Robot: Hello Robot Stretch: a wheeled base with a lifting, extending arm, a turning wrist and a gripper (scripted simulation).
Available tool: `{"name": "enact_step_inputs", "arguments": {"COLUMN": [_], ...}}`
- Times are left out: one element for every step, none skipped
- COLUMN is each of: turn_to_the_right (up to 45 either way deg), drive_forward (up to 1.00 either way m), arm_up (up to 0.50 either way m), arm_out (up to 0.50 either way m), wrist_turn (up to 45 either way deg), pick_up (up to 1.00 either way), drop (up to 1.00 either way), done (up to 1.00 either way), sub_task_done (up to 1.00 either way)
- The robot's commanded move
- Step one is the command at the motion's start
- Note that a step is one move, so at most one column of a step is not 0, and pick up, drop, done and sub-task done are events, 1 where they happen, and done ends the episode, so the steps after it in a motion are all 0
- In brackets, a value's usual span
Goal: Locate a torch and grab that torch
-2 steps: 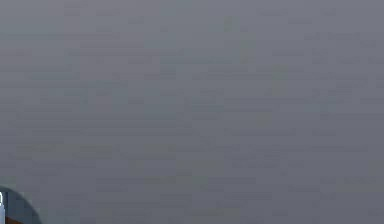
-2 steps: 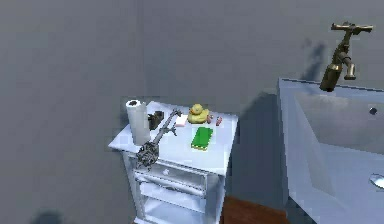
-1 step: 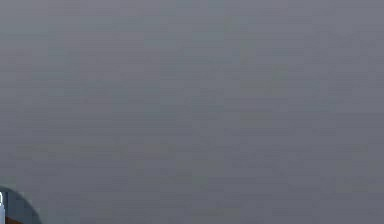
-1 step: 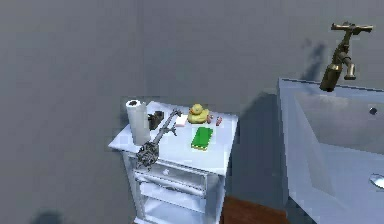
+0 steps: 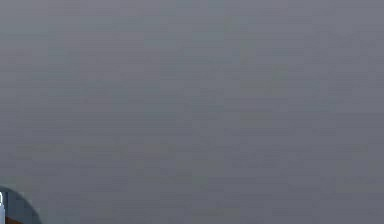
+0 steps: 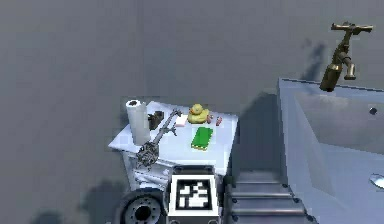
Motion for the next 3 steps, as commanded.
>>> {"name": "enact_step_inputs", "arguments": {"turn_to_the_right": [0.0, 0.0, 0.0], "drive_forward": [0.0, 0.0, 0.0], "arm_up": [0.0, 0.0, 0.0], "arm_out": [0.3, 0.0, 0.0], "wrist_turn": [0.0, 45.0, 45.0], "pick_up": [0.0, 0.0, 0.0], "drop": [0.0, 0.0, 0.0], "done": [0.0, 0.0, 0.0], "sub_task_done": [0.0, 0.0, 0.0]}}
